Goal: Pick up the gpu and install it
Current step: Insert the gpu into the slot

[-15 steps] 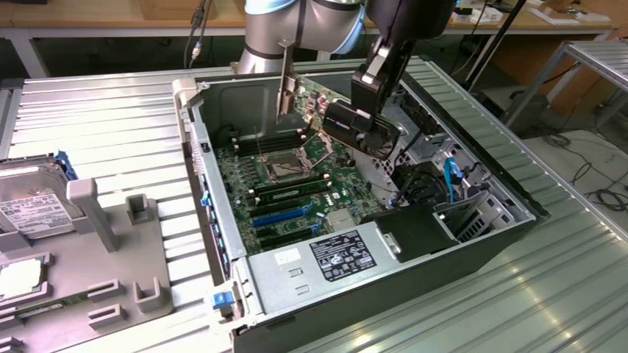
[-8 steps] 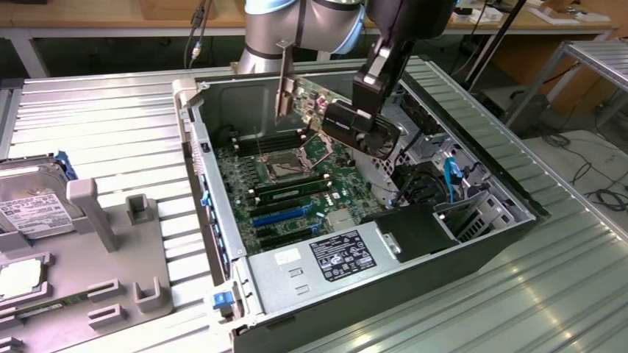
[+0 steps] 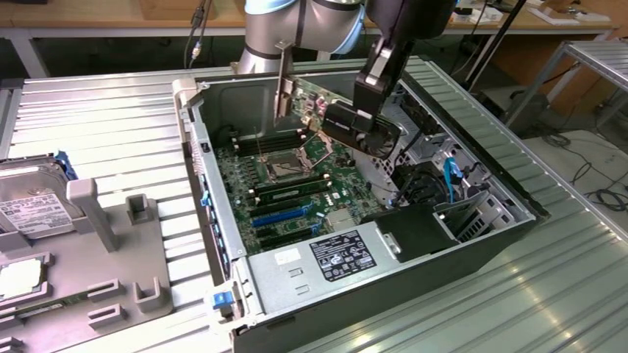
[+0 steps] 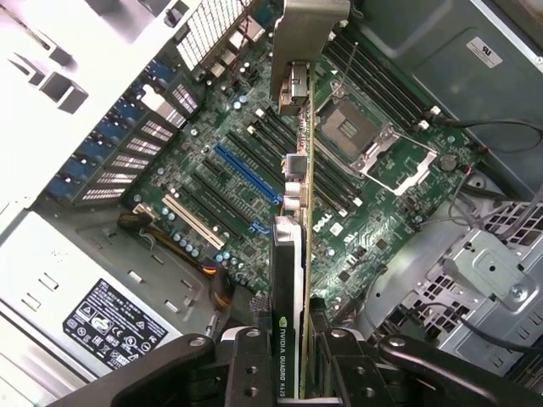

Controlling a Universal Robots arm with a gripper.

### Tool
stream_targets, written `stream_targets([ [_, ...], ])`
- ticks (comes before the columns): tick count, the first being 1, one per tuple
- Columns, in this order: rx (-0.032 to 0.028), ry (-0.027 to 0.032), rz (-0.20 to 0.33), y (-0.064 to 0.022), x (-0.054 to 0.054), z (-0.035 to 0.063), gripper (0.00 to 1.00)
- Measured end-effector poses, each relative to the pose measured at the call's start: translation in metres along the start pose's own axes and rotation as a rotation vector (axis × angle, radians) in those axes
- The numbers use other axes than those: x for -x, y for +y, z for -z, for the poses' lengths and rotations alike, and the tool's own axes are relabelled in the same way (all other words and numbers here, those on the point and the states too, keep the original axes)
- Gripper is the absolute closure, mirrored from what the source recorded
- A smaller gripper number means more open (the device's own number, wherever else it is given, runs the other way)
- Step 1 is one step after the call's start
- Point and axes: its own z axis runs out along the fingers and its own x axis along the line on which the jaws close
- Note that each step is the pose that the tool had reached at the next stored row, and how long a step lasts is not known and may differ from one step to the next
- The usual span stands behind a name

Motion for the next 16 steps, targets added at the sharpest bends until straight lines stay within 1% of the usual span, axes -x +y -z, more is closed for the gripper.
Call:
stream_targets([
  [5,-0.0001,0.0008,0.031,0.0,0.0,0.0,0.73],
  [16,0.0005,0.001,0.075,0.0,0.0,-0.0001,0.73],
])
